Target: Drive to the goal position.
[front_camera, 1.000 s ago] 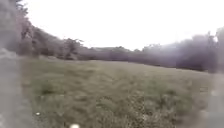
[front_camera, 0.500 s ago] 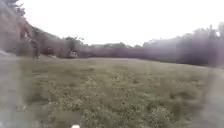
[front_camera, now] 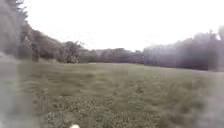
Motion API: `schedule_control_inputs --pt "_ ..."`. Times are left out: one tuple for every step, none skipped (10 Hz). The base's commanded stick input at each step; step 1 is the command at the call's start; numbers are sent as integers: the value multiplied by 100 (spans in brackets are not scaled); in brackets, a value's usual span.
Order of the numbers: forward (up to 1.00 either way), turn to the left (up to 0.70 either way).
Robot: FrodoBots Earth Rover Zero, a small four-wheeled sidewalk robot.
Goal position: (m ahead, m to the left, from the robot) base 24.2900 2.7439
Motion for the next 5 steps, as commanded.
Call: schedule_control_inputs --pt "70 1" --pt "70 1" --pt "70 1" --pt "70 1" --pt "70 1"
